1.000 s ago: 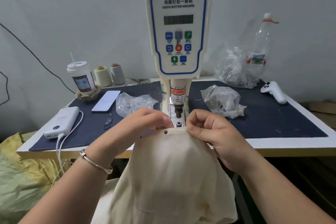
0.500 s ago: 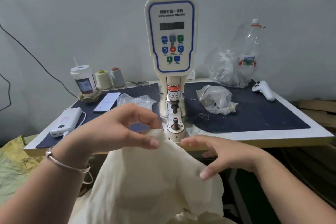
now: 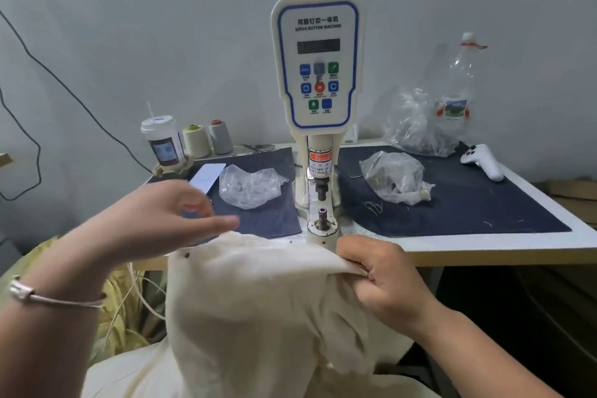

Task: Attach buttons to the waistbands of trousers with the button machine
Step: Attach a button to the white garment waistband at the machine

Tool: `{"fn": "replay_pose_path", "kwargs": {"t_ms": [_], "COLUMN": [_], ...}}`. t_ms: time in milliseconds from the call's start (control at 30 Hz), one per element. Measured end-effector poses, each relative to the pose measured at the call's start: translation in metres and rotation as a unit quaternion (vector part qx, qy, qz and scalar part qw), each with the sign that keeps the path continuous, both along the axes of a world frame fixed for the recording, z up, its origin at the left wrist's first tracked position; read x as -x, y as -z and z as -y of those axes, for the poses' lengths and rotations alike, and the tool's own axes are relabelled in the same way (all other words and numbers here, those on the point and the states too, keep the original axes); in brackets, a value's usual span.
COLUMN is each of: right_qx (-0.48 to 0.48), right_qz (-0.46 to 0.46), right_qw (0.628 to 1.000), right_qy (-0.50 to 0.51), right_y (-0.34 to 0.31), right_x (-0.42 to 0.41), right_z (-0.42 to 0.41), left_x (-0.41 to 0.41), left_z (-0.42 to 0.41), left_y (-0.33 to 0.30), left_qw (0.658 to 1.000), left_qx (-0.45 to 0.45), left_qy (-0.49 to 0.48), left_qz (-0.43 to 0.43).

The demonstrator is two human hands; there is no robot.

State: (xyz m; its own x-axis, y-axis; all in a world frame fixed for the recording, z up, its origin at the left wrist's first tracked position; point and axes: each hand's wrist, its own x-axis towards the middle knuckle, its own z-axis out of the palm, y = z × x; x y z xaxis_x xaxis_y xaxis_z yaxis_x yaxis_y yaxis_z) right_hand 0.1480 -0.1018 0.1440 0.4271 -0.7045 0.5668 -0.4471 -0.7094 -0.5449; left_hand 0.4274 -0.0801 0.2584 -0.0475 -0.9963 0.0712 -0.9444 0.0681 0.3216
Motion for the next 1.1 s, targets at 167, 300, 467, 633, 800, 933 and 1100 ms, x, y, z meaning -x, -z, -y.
{"fn": "replay_pose_path", "kwargs": {"t_ms": [167,300,467,633,800,933,1100], "right_qx": [0.248,0.312,0.375,0.408,0.436,0.432,0.423], "right_qz": [0.001,-0.007,-0.021,-0.005,0.010,0.018,0.004], "right_qw": [0.968,0.946,0.924,0.908,0.897,0.899,0.904], "right_qy": [0.046,0.090,0.077,0.091,0.071,0.069,0.068], "right_y": [-0.016,-0.018,-0.021,-0.015,-0.006,-0.003,-0.005], "right_x": [-0.018,-0.021,-0.034,-0.039,-0.058,-0.065,-0.063], "right_z": [-0.027,-0.036,-0.048,-0.052,-0.055,-0.054,-0.053], "left_x": [0.046,0.061,0.064,0.049,0.057,0.062,0.063], "left_z": [0.000,0.005,0.011,0.016,0.016,0.014,0.015], "left_y": [0.007,0.023,0.023,0.020,0.025,0.034,0.036], "left_qw": [0.985,0.989,0.978,0.979,0.961,0.962,0.953], "left_qx": [-0.060,-0.021,-0.090,-0.182,-0.236,-0.235,-0.230], "left_qy": [0.114,0.078,0.063,-0.026,0.031,0.084,0.096], "left_qz": [-0.112,-0.124,-0.178,-0.085,-0.143,-0.111,-0.170]}}
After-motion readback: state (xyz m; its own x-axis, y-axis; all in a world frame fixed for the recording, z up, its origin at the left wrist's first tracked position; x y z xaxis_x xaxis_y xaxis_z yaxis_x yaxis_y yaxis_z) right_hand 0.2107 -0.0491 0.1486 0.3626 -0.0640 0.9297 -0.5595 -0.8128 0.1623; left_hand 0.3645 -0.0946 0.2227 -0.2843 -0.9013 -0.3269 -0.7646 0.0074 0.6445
